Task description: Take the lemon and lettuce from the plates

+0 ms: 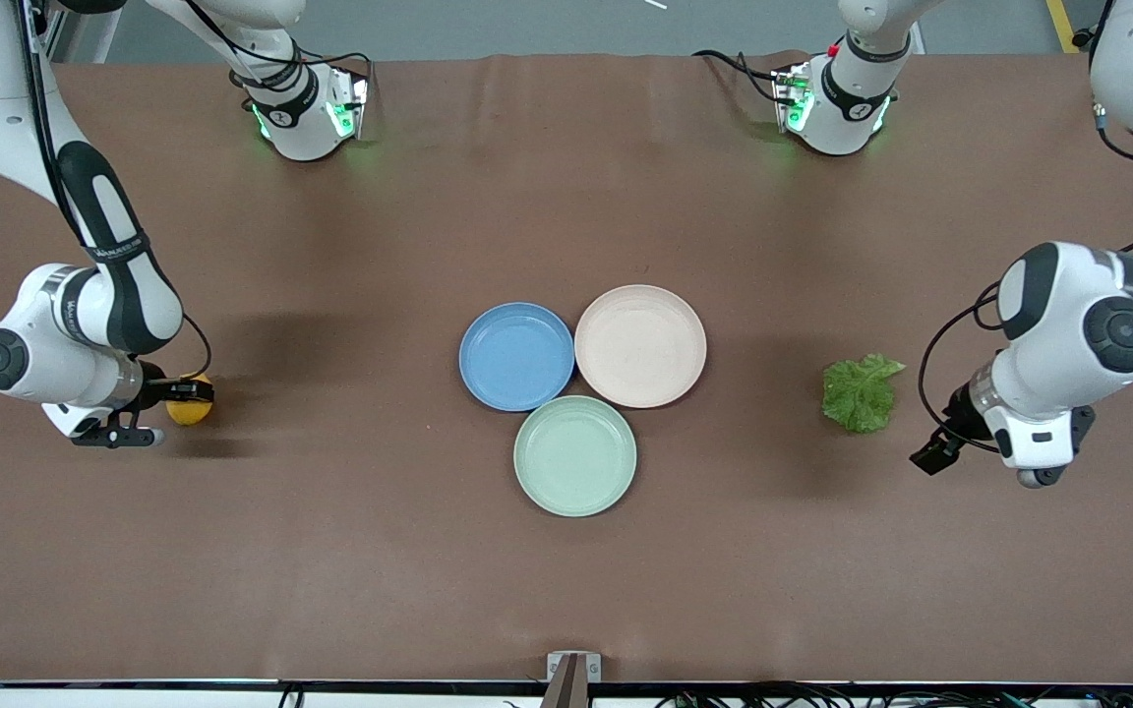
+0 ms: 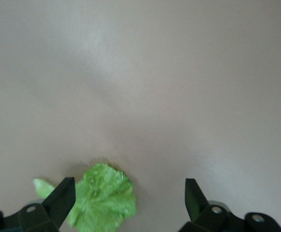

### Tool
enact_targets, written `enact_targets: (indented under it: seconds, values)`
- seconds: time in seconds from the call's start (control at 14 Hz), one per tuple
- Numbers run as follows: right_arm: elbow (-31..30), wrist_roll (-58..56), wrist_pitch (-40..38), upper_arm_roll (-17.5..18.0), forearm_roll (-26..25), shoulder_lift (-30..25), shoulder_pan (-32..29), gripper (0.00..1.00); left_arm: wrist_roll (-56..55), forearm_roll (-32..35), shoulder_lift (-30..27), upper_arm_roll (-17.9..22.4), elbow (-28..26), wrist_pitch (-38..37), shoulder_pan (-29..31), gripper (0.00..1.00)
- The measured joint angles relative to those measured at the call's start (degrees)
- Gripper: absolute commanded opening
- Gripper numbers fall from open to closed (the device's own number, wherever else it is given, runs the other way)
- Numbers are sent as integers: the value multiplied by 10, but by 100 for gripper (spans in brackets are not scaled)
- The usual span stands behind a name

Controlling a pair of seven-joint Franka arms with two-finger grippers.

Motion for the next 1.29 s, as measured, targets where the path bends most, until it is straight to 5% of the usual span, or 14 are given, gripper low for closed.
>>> enact_targets:
  seconds: [0.07,0.14,0.43,1.0,1.29]
  values:
    - [0,0,0,0,0,0,0,86,15,0,-12,-11,24,-36,-1,100]
    - [0,0,0,0,0,0,0,100,37,0,-28,-19,46,-75,-1,100]
    - [11,0,-30,4,0,-20,0,100,193,-34,-93,-35,99,-188,-1,100]
    - [123,25,-368,20,1,-268,71,100,344,-129,-218,-32,125,-340,11,100]
    - [200,40,-459,20,1,-298,90,100,433,-164,-241,-6,145,-371,19,100]
